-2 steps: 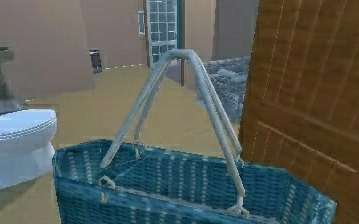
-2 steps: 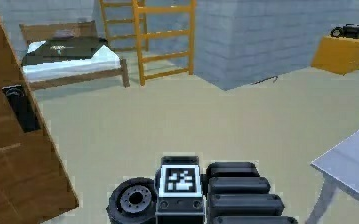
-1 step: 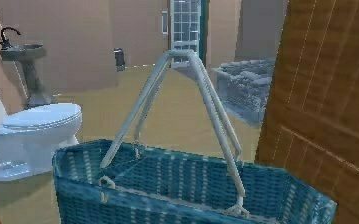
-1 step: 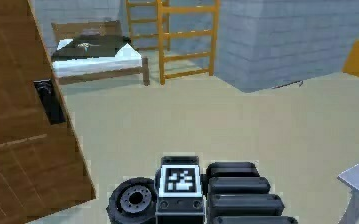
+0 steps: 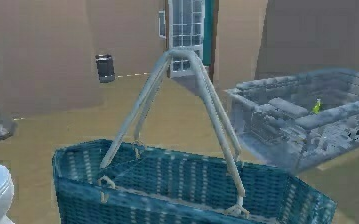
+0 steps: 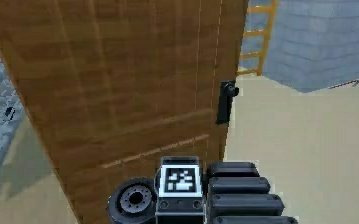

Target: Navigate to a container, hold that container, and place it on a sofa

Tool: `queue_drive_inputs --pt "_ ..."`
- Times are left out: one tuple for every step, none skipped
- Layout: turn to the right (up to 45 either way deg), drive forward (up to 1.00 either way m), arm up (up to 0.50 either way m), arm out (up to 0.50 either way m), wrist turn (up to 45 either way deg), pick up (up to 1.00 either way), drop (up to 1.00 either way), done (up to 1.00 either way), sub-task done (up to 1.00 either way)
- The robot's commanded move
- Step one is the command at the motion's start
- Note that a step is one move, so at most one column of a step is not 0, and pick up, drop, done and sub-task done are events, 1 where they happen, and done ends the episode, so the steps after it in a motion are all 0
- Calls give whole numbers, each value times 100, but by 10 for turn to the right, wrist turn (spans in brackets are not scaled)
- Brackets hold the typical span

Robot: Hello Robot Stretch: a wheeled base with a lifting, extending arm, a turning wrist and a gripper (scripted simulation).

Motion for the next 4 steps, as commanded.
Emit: queue_drive_inputs --pt "0 100 0 0 0 0 0 0 0" --pt "0 100 0 0 0 0 0 0 0" --pt "-30 0 0 0 0 0 0 0 0" --pt "0 100 0 0 0 0 0 0 0"
